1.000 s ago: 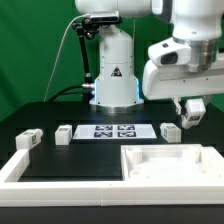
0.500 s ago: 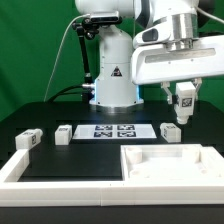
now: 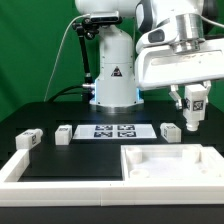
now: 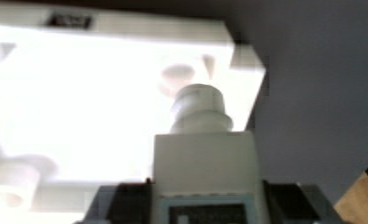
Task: Assemble one leg
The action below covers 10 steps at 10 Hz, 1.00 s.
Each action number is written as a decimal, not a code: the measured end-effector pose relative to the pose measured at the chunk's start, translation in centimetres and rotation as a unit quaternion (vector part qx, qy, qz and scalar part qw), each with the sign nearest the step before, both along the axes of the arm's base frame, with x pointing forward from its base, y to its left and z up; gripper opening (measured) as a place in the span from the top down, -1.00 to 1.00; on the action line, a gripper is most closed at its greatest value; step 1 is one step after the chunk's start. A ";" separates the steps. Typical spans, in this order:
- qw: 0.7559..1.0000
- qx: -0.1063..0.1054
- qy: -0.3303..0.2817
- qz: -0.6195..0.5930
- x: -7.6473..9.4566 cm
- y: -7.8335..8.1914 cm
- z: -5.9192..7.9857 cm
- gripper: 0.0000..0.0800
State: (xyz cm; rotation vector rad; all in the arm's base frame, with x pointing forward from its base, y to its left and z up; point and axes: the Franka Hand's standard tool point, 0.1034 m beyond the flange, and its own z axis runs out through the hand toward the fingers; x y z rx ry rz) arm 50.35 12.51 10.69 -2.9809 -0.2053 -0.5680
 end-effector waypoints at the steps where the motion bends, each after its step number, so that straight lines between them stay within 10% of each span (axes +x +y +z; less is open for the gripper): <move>1: 1.000 0.000 0.000 0.005 1.0 0.2 -0.1 0.27; 7: 1.000 -0.001 0.001 0.007 1.0 0.2 -0.2 0.27; 10: 1.000 -0.005 -0.013 0.028 5.5 0.6 -0.2 0.27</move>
Offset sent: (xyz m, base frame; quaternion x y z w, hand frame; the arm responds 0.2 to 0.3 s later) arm 0.0000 0.0000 0.0000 0.0000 0.0000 0.0000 1.0000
